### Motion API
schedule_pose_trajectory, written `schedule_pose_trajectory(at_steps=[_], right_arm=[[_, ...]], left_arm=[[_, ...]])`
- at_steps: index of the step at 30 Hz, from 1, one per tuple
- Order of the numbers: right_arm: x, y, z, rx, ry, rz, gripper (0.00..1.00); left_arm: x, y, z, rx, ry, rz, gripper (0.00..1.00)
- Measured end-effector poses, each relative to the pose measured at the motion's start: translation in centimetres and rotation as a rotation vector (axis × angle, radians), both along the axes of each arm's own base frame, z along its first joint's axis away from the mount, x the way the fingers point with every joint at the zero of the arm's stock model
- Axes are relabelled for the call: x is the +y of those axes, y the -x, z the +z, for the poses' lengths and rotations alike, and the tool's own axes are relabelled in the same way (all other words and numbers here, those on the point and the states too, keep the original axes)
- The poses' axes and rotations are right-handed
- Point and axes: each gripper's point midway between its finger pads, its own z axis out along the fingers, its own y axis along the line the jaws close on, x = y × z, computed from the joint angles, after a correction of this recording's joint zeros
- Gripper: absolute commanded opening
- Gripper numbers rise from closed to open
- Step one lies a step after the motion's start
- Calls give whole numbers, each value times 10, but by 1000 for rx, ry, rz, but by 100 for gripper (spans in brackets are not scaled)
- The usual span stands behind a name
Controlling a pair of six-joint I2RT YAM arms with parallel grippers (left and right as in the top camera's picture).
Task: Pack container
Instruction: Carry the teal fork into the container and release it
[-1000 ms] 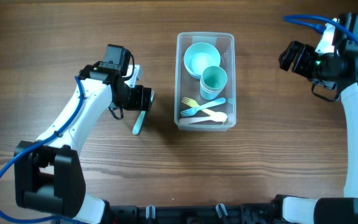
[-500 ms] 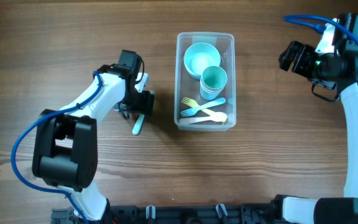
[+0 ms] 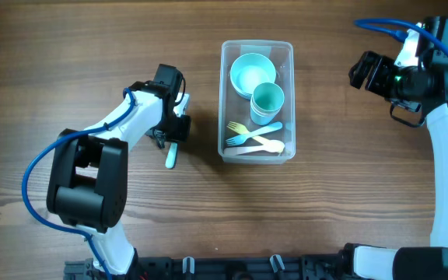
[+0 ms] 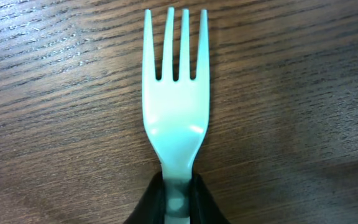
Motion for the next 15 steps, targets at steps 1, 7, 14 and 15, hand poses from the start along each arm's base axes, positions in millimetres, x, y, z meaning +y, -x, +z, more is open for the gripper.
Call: schedule_pose_trajectory(at_steps=[1, 7, 14, 15], right_arm=[[0, 0, 0, 0, 0, 0, 100], [0, 0, 0, 0, 0, 0, 100], [0, 0, 0, 0, 0, 0, 100], [0, 0, 0, 0, 0, 0, 100]], left_arm=[[0, 0, 0, 1, 0, 0, 4], [2, 15, 13, 92, -25, -5, 4], [-71, -40, 193, -391, 113, -226, 4], [-102, -32, 233, -519, 152, -361, 4]])
